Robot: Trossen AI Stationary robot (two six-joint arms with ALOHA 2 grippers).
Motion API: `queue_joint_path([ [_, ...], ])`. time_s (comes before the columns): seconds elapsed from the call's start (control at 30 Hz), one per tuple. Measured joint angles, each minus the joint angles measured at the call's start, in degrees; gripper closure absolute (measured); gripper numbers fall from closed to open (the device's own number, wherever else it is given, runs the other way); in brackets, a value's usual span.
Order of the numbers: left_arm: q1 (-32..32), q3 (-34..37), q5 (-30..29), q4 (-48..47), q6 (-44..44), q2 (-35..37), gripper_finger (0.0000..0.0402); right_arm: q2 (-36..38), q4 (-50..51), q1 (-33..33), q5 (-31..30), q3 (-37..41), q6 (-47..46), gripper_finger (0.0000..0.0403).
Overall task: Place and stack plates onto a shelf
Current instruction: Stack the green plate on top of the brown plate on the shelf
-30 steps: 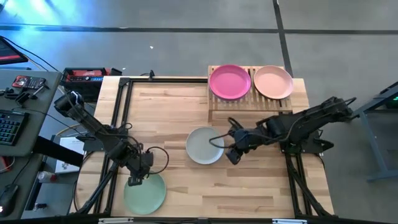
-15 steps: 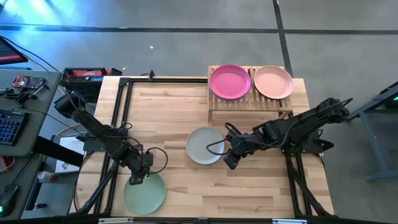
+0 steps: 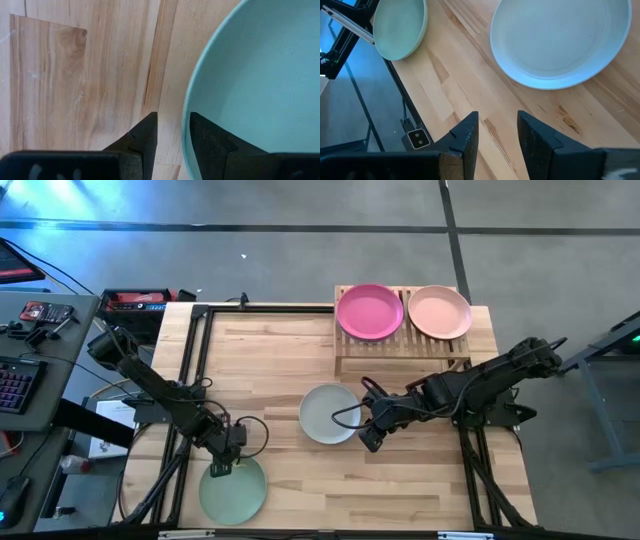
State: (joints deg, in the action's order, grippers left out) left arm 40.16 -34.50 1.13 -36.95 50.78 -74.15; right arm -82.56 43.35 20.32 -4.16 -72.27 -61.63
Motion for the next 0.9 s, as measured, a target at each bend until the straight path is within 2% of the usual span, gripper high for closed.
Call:
queue_joint_path([
  [0.53,0.0,-0.2,0.8,3.0,1.3,-3.1,0.0393,0.0,0.0,0.0,0.0,0.0,0.1,0.0289],
  [0.73,0.0,-0.7,3.7,2.8,4.1,-3.2,0.0399,0.0,-0.7,0.0,0.0,0.0,0.1,0.0289],
  [0.9,-0.8,-4.7,3.8,-1.1,7.3,-3.4,0.04,0.0,-1.8,0.0,0.0,0.0,-1.4,0.0289],
])
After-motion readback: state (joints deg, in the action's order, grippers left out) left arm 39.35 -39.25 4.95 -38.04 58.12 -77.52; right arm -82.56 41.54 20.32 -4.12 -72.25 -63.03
